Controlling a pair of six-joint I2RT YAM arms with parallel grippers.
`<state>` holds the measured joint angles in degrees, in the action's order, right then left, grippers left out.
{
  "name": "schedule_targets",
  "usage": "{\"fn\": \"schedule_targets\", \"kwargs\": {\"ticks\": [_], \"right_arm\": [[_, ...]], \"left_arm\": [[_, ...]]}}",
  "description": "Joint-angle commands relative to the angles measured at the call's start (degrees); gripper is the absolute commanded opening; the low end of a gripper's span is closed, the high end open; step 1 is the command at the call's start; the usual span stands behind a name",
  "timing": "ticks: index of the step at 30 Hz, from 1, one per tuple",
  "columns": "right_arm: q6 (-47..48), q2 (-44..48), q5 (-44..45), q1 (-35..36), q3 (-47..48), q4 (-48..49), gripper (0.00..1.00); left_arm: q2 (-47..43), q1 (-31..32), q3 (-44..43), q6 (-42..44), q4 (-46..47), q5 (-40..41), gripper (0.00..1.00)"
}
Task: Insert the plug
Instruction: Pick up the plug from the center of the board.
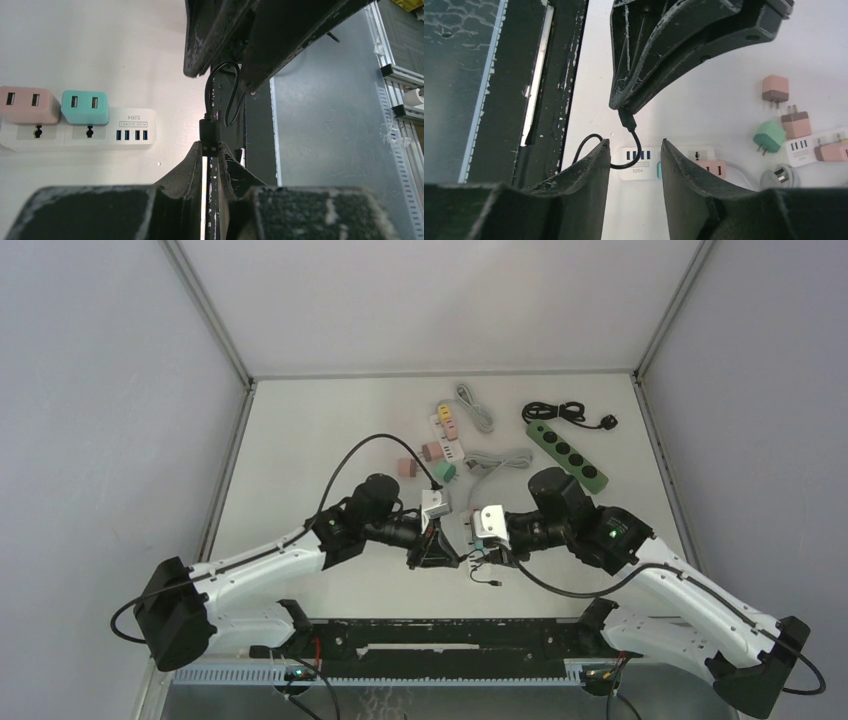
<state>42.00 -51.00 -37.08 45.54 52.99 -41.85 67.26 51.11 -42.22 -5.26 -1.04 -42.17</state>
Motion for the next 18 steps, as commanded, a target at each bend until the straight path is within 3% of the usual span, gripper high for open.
{"fn": "schedule_targets", "kwargs": {"ticks": [1,11,18], "right_arm": [[5.49,0.43,4.7,2.84,2.14,1.86,0.49],[8.3,-1.37,9.22,6.28,2.14,3.52,0.51],[9.31,-2.16,7.73,6.88,2.13,2.39,0.43]], "left_arm": [[0.27,-0.39,-4.55,2.68,-0.59,-4.06,0.11],[1.38,-0.4,-5.86,3.76,-1.95,-7.26,0.11],[0.61,-0.4,-6.29,4.01,-2.28,-7.99,0.12]]}}
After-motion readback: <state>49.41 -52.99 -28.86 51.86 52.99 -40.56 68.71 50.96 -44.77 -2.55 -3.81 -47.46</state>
